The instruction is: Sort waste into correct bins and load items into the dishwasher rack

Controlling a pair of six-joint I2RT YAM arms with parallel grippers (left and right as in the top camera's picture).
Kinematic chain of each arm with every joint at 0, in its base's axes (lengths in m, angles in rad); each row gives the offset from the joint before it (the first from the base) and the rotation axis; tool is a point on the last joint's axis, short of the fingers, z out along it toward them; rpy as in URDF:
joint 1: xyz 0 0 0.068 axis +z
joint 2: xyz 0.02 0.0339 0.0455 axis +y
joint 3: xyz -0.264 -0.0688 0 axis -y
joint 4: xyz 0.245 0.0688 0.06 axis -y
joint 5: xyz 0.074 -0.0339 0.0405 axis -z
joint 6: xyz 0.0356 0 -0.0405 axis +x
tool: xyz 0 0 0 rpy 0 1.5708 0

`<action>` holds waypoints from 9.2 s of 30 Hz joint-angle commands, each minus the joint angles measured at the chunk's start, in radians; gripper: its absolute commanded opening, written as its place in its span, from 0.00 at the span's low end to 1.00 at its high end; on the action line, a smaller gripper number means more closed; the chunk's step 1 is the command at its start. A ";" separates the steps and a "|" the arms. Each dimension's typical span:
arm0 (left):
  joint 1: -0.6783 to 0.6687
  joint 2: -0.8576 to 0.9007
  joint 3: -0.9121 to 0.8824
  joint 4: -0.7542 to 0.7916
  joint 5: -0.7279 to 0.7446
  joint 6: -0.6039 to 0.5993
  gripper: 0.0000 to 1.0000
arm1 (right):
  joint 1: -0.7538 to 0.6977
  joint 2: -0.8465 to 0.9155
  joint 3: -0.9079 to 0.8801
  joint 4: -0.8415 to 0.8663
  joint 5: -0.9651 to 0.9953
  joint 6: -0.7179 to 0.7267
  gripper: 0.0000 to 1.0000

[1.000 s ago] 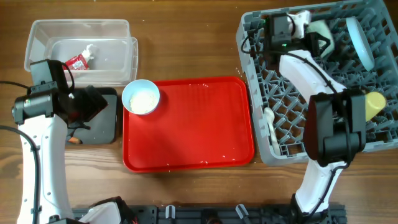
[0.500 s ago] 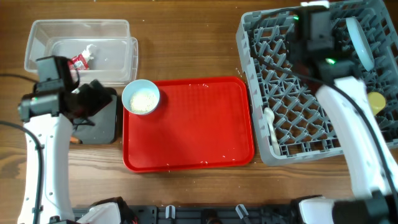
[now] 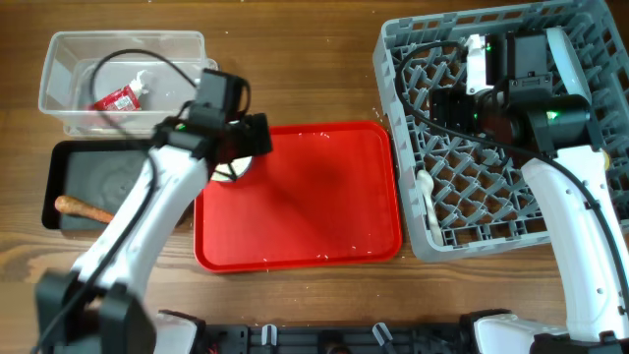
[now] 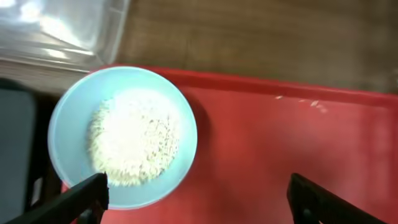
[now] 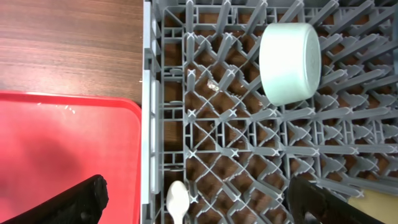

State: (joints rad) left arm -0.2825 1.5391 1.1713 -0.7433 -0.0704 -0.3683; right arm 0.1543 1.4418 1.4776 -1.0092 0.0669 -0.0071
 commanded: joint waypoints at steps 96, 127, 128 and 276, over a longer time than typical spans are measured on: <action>0.834 0.217 -0.188 -0.169 1.477 0.679 0.04 | -0.002 -0.002 -0.001 -0.077 -0.011 -0.019 0.92; 0.484 -0.217 -0.105 -0.220 0.476 0.255 0.70 | 0.220 0.228 -0.001 0.083 -0.470 0.067 0.89; 0.508 -0.215 -0.105 -0.225 0.476 0.255 0.70 | 0.256 0.263 -0.001 0.091 -0.437 0.113 0.87; 0.246 -1.167 -0.203 -0.399 0.170 0.203 1.00 | -0.123 -1.439 -1.452 1.298 -0.195 -0.050 1.00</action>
State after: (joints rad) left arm -0.0406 0.3775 0.9710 -1.1454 0.1017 -0.1558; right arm 0.0376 0.0181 0.1184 0.2043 -0.1116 0.0143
